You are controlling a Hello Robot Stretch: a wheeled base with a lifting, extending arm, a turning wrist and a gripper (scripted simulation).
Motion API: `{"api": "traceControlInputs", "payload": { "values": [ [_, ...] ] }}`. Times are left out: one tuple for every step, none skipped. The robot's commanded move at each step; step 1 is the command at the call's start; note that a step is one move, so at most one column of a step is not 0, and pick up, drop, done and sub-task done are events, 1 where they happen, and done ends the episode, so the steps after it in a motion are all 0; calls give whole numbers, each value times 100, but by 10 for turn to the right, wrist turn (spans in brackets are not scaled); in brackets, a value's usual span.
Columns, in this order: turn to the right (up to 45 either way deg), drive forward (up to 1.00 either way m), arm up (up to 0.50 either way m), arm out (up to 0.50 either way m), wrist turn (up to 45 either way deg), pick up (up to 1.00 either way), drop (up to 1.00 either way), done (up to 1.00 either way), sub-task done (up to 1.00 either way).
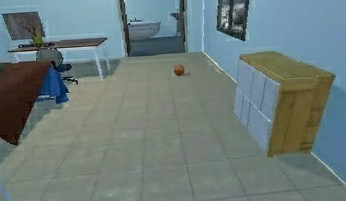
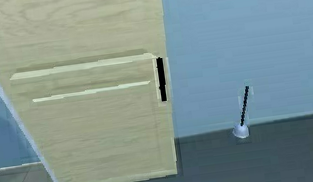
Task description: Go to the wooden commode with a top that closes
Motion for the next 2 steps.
{"api": "traceControlInputs", "payload": {
  "values": [
    [-90,0,0,0,0,0,0,0,0],
    [0,100,0,0,0,0,0,0,0]
  ]
}}
